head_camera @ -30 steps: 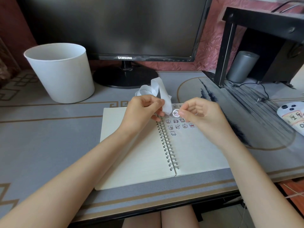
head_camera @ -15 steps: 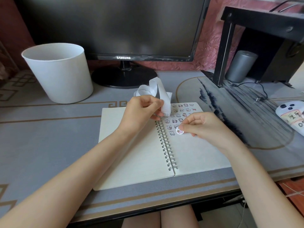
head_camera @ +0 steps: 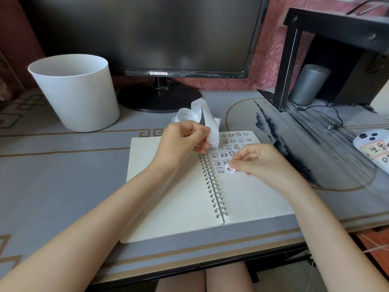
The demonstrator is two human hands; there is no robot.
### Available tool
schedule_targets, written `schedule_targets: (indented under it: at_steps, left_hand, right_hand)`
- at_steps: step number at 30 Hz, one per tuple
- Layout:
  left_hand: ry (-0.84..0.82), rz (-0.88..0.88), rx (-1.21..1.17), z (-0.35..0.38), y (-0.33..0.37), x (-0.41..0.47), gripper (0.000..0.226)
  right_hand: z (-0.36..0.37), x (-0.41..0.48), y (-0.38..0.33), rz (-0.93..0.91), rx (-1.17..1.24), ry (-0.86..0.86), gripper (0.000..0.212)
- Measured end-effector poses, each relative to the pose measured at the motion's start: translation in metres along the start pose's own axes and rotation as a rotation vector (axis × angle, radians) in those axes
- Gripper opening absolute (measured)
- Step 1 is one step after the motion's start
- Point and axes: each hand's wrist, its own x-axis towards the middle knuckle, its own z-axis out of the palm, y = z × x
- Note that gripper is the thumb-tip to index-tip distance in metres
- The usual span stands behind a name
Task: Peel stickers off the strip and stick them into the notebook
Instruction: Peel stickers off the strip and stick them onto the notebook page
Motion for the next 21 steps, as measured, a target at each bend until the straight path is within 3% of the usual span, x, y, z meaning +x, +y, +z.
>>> schedule_targets:
  at_steps: [21]
  left_hand:
    - [-0.005, 0.007, 0.005, 0.0002, 0.0002, -0.0008, 0.022]
  right_hand:
    - [0.0052, 0.0017, 0.0040, -0.058, -0.022, 0.035, 0.016]
